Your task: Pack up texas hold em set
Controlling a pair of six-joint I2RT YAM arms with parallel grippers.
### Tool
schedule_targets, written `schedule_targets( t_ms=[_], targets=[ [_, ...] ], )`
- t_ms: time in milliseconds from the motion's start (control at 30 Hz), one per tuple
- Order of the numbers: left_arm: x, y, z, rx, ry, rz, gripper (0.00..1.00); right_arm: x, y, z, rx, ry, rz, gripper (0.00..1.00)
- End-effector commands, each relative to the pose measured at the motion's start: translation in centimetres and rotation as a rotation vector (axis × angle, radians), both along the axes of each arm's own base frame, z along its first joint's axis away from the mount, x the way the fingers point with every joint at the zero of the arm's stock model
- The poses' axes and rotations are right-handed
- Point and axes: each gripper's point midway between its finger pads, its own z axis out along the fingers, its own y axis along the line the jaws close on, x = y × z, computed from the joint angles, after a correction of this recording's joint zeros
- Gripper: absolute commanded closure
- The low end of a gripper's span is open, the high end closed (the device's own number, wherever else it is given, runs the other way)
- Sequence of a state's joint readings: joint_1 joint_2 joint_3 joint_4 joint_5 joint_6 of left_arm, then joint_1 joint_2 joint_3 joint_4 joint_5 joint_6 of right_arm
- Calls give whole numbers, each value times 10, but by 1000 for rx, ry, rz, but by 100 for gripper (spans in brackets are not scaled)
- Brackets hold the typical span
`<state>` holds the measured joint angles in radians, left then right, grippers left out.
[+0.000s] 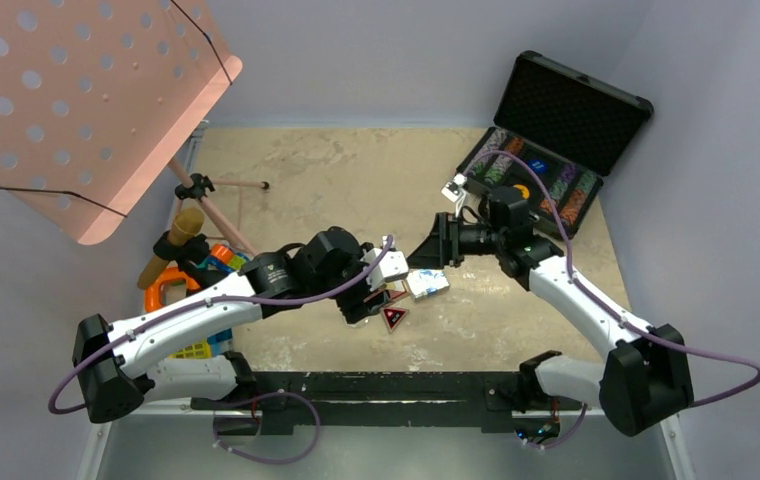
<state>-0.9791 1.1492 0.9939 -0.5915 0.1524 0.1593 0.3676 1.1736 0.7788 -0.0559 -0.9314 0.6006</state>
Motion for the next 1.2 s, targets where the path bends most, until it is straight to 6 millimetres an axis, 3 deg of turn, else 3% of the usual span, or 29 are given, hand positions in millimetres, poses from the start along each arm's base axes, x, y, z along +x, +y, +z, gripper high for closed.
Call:
schedule_targets(
  t_ms=[0, 400, 633, 833, 967, 1000, 1033, 1067, 1133, 1167],
  targets=[
    [3, -14, 22, -81, -80, -44, 100, -9, 15, 8, 25, 20, 59, 25],
    [5, -15, 15, -52, -85, -37, 100, -28, 37, 1, 21, 63, 159, 44],
    [7, -16, 9, -29, -87, -30, 100, -36, 43, -6, 19, 88, 177, 61],
    [12, -13, 5, -6, -102, -6, 100, -35, 47, -9, 14, 90, 165, 81],
    [18, -11, 6, 1, -117, 28, 100, -32, 45, -14, -5, 88, 131, 100],
    [19, -10, 7, 1, -117, 38, 94, -30, 45, -13, -7, 80, 116, 100],
    [20, -10, 9, -1, -118, 48, 81, -26, 44, -12, -12, 64, 88, 100],
    [21, -9, 10, -1, -119, 61, 56, -22, 42, -9, -17, 44, 60, 100],
    [27, -5, 14, 2, -135, 100, 27, -9, 35, -4, -43, -4, -15, 100],
    [32, -1, 15, 8, -146, 135, 22, 0, 27, -3, -65, -22, -65, 100]
  ],
)
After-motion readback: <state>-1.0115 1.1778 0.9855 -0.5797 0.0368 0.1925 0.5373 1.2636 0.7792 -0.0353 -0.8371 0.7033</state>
